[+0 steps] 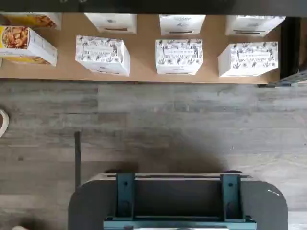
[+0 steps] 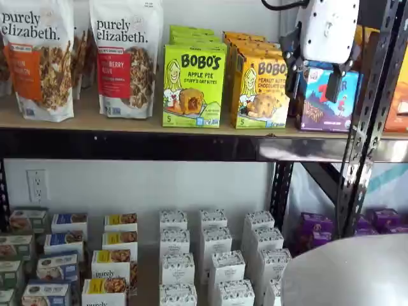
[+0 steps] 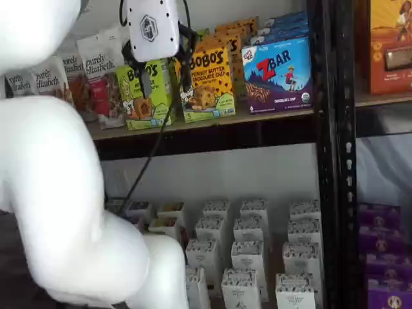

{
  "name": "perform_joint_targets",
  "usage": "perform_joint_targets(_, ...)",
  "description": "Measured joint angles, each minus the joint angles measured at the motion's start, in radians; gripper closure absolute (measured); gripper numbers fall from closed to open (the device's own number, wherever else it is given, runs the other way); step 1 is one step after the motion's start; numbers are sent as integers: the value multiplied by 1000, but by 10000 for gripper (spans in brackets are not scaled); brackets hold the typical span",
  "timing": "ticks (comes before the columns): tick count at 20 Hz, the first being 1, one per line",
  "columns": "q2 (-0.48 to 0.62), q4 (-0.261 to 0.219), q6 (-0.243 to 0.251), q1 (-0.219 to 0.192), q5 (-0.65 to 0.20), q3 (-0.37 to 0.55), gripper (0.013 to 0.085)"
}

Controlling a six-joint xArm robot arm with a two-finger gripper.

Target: Pick up the orange box on the top shelf, the fifth box from the left

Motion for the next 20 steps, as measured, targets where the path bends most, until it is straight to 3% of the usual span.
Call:
perform_joint_targets(6, 26, 18, -3, -11, 48, -24, 130)
perform_joint_targets(10, 25, -10, 8, 12, 40, -18, 130)
perform_joint_targets(16, 41, -3, 14, 16, 20, -15, 130)
perform_joint_targets(20, 77, -31, 33, 46, 3, -32, 130)
